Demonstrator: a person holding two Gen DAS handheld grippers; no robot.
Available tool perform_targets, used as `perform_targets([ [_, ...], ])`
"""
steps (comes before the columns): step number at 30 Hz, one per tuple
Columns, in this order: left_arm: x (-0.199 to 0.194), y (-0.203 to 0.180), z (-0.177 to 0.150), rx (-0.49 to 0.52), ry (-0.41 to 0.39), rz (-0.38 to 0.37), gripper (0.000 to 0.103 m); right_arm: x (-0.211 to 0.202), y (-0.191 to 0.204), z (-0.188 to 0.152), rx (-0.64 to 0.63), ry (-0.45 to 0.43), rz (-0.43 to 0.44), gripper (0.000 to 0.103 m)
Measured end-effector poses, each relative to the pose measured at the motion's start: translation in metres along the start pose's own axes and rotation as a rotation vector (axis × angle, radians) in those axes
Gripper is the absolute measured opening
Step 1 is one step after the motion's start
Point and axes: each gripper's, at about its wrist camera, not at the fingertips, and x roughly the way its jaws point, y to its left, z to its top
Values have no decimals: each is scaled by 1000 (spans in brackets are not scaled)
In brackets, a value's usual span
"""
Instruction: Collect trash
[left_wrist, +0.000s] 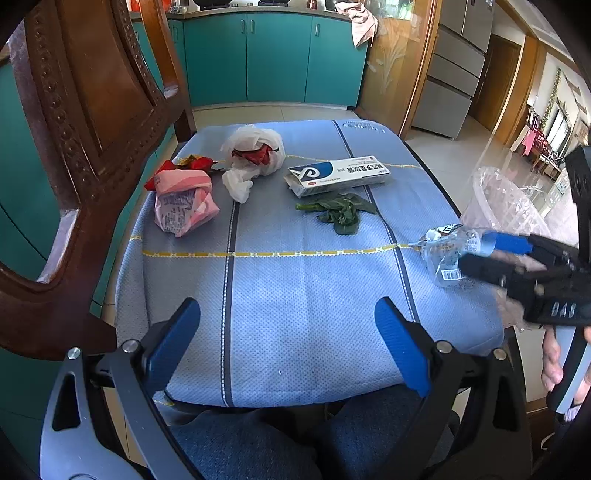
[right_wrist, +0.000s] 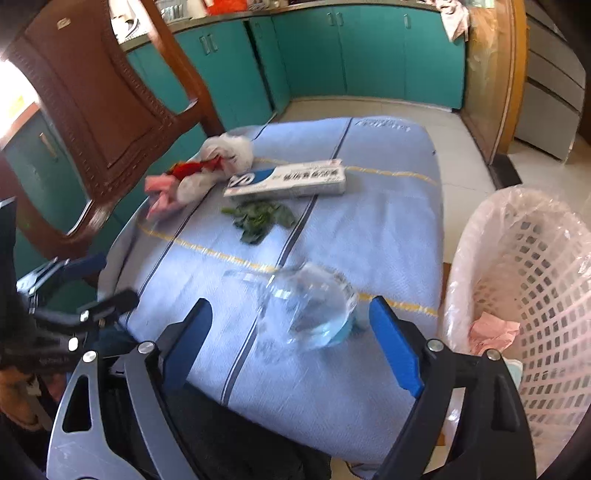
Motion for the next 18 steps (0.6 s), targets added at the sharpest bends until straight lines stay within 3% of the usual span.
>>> perform_targets([
  [9, 0, 0, -1, 1, -1, 1, 95, -7, -11, 26, 109, -90, -11, 85],
  [13, 0, -1, -2, 5, -2, -3, 95, 10, -22, 26, 153, -41, -95, 85],
  [18, 0, 0, -2, 4, -1, -3, 95, 25, -14, 12, 101, 20, -103, 85],
])
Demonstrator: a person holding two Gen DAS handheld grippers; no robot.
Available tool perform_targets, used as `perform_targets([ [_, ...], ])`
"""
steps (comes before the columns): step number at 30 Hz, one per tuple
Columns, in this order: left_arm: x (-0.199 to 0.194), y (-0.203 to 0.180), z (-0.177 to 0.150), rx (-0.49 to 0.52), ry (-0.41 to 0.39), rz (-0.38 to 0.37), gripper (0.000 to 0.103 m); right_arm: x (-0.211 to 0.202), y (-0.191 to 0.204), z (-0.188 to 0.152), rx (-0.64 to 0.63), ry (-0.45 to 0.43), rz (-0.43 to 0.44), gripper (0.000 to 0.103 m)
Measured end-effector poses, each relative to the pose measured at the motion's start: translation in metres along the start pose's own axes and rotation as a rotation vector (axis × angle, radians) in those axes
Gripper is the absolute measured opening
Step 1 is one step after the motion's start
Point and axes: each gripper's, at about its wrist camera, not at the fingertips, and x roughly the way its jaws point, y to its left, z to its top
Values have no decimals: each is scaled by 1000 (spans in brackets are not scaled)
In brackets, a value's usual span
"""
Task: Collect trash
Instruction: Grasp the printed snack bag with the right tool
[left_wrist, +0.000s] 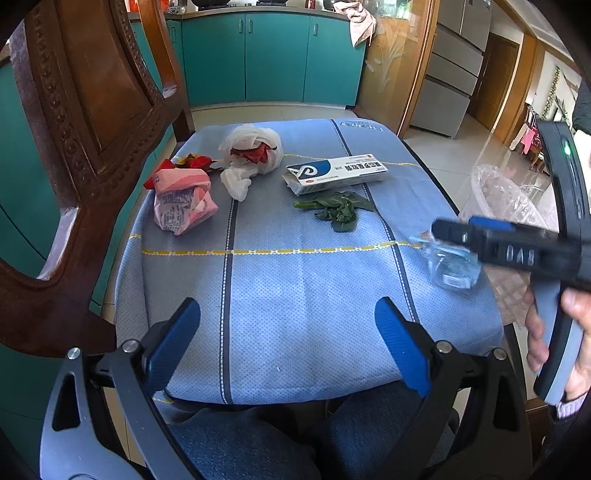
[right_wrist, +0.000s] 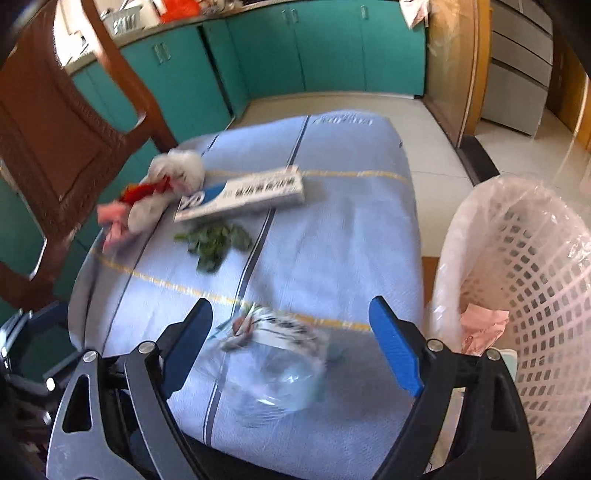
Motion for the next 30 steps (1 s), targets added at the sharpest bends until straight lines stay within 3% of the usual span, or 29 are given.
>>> perform_targets([
  [22, 2, -2, -2, 3, 6, -2, 95, 8, 34, -37, -193, 19, -115, 84],
  [26, 1, -2, -1, 1, 6, -1, 95, 8, 39, -40, -231, 6, -150, 69],
  [30, 0, -2, -2, 1, 6, -1, 95, 7, 38, -40, -248, 2, -156, 63],
])
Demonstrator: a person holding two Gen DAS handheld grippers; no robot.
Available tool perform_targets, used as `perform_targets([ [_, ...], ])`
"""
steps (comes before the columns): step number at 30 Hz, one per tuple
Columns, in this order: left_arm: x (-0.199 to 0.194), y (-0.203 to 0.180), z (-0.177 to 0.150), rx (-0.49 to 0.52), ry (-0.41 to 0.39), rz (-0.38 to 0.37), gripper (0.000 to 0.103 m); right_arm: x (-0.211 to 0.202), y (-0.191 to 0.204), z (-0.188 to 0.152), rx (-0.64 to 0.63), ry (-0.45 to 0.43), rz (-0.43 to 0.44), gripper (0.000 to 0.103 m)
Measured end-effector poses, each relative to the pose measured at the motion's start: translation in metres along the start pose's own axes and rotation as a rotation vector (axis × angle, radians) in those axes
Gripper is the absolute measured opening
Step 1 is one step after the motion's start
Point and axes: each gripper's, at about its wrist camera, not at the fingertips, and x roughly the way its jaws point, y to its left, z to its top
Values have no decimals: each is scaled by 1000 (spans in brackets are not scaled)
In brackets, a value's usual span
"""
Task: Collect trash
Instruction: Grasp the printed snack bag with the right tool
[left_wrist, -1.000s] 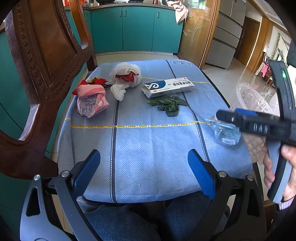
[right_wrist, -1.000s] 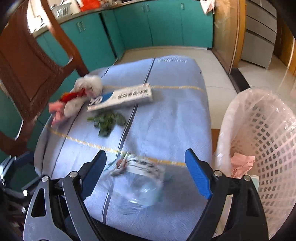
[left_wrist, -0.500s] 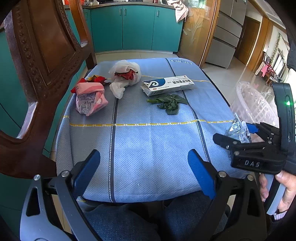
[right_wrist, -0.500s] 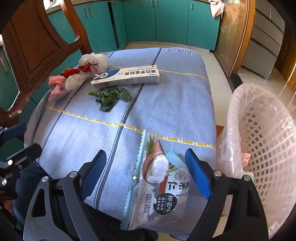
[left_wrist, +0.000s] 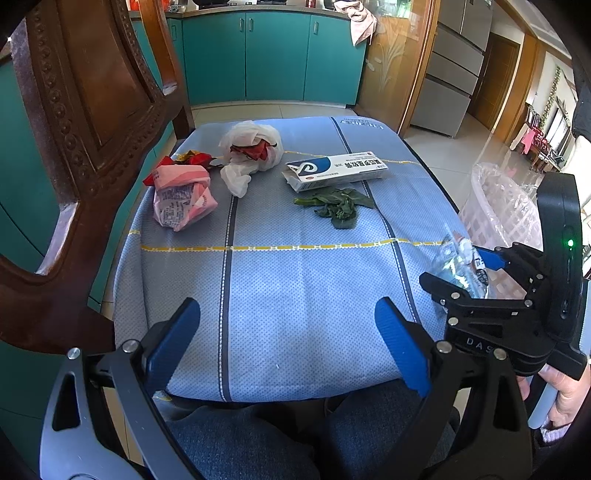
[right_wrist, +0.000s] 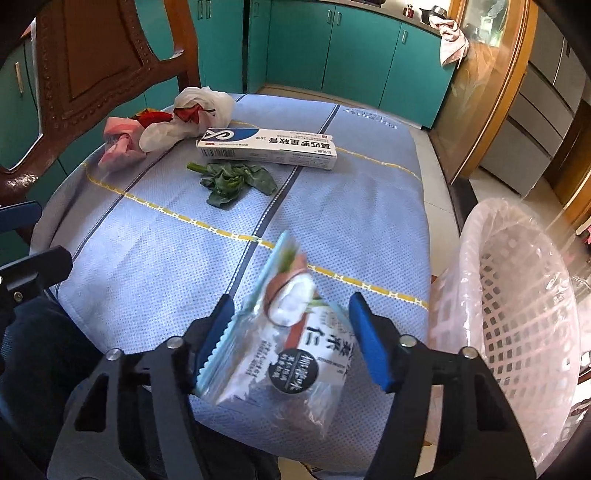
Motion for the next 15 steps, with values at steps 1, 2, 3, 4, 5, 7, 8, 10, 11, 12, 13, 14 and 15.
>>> perform_targets([
  [1, 0, 0, 0, 0, 1, -1, 95, 0, -1, 0, 1, -3, 0, 62],
  [2, 0, 0, 0, 1, 2, -1, 95, 0, -1, 1, 3, -7, 1, 62],
  [3, 0, 0, 0, 2, 2, -1, 95, -1, -2, 1, 7, -13, 2, 62],
  [4, 0, 0, 0, 3, 2, 0, 95, -2, -3, 1, 10, -17, 2, 62],
  [5, 0, -1, -1, 3, 2, 0, 95, -3, -3, 1, 13, -19, 4, 62],
  [7, 0, -1, 0, 4, 2, 0, 95, -4, -5, 2, 18, -23, 7, 61],
  [8, 1, -1, -1, 4, 2, 1, 95, -4, -5, 3, 19, -25, 7, 61],
  [10, 1, -1, -1, 3, 2, 1, 95, -6, -6, 4, 25, -34, 12, 61],
  [11, 1, -1, -1, 3, 2, 2, 95, -7, -7, 5, 29, -39, 11, 61],
  [12, 1, -1, 0, 3, 2, 3, 95, -9, -8, 6, 34, -45, 11, 61],
  [13, 1, -1, 0, 3, 3, 4, 95, -10, -10, 7, 39, -50, 13, 60],
  [14, 1, -1, 0, 2, 3, 4, 95, -12, -11, 8, 46, -56, 15, 61],
  [15, 1, -1, 0, 1, 3, 4, 95, -12, -12, 9, 51, -58, 18, 61],
])
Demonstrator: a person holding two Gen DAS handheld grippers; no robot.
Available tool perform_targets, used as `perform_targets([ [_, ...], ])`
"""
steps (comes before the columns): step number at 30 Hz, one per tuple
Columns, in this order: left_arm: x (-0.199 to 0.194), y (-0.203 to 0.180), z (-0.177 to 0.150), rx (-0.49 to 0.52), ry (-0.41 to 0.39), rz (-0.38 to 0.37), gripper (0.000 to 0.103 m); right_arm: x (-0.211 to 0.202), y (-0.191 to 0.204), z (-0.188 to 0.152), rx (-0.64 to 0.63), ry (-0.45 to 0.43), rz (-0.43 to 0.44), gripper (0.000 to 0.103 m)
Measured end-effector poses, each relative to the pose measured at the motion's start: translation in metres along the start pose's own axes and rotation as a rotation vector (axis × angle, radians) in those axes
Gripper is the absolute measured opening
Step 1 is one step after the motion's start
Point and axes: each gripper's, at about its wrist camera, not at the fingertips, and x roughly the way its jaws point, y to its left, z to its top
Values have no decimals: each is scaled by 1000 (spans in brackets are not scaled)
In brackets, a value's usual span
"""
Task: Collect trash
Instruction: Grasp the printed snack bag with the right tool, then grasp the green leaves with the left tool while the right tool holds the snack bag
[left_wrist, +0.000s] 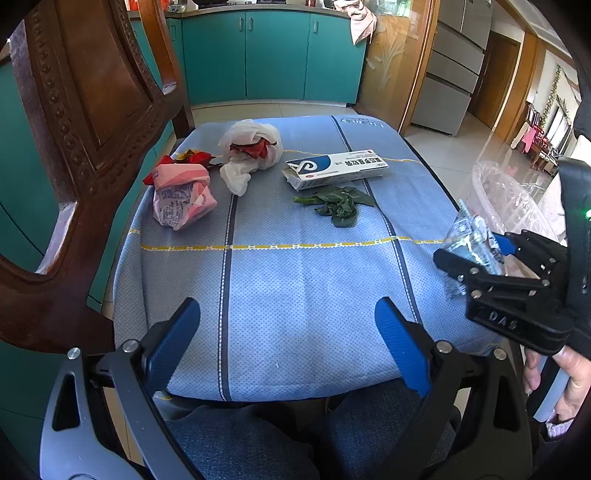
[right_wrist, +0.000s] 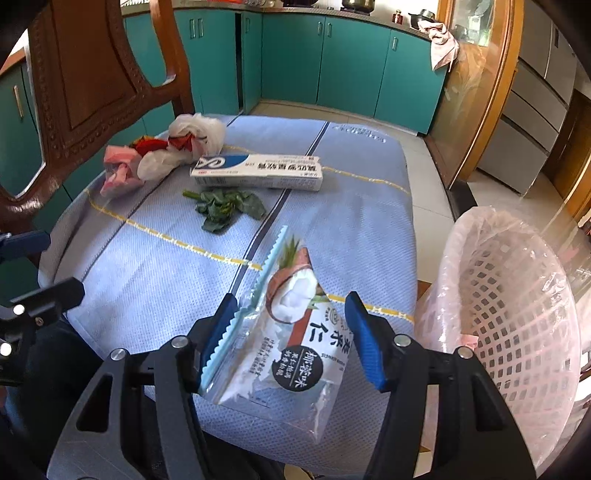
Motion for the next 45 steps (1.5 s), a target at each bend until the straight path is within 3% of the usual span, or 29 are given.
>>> perform_targets([
  [12, 2, -10, 25, 19, -61, -44, 95, -16, -18, -10, 111, -32, 86, 60],
  [17, 42, -27, 59, 44, -17, -82, 75, -23, -28, -12, 144, -53, 117, 60],
  [22, 90, -47, 81, 47, 51, -82, 74, -23, -32, -14, 150, -56, 142, 60],
  [27, 126, -54, 88, 37, 108, -37, 78, -16, -33, -14, 156, -52, 165, 60],
  [30, 128, -56, 87, 81, 80, 38, 56, -14, -31, -13, 159, -54, 181, 60],
  [31, 126, -54, 86, 90, 73, 55, 44, -13, -30, -12, 156, -55, 185, 60],
  [32, 124, -49, 86, 83, 66, 61, 29, -13, -29, -13, 153, -56, 187, 60],
  [35, 121, -33, 83, 70, 68, 48, 4, -9, -24, -12, 147, -53, 190, 60],
  [40, 91, -10, 70, 18, 45, -33, 4, -11, -18, -10, 143, -61, 200, 60],
  [45, 57, -12, 60, 63, 30, -50, 4, -11, -15, -9, 132, -56, 195, 60],
])
